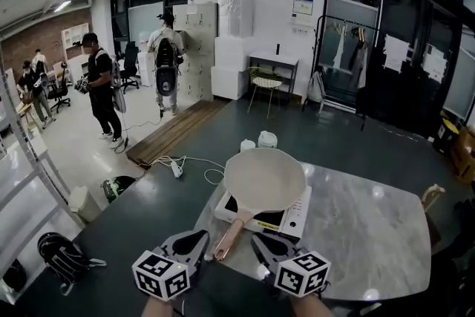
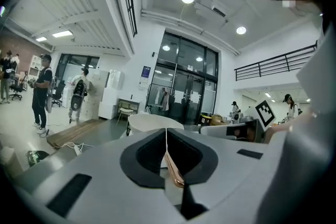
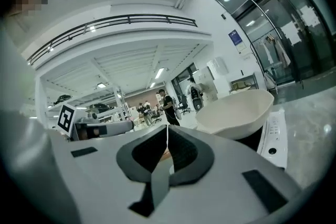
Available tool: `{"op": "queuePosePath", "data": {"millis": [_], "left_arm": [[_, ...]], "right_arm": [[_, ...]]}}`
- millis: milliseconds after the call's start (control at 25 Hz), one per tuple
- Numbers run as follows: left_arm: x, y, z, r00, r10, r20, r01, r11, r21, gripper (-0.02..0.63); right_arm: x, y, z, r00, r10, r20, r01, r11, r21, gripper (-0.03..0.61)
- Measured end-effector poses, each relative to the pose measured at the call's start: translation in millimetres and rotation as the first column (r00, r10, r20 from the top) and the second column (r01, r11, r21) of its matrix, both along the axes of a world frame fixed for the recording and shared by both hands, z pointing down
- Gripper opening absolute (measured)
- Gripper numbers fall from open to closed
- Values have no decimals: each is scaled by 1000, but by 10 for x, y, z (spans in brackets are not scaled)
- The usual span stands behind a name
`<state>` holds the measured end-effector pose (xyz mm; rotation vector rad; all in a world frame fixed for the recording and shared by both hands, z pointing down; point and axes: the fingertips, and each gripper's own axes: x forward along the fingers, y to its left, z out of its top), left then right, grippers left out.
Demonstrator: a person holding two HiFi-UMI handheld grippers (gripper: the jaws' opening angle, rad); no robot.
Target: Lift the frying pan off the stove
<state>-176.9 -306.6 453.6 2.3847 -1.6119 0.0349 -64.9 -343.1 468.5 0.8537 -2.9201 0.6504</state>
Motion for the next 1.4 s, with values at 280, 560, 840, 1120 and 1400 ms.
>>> {"op": "queuePosePath", "data": {"millis": [280, 560, 840, 1120, 1400], "left_arm": [[148, 30, 86, 986, 139, -97, -145, 988, -58, 237], [205, 81, 193, 927, 259, -271, -311, 935, -170, 328], [286, 93, 485, 894, 288, -344, -392, 873, -289, 327], [421, 93, 701, 865, 293, -407, -446, 821, -356, 325], [587, 91, 806, 806, 271, -527, -516, 758, -399, 325]], "right_arm": [[25, -78, 44, 989, -34, 145, 59, 983, -172, 233], [-45, -98, 70, 947, -20, 321, 154, 904, -398, 308], [-14, -289, 209, 914, 74, 400, 154, 846, -510, 308], [-82, -365, 616, 938, 165, 305, 69, 773, -631, 308], [-205, -442, 690, 923, 211, 322, 75, 722, -687, 308]]}}
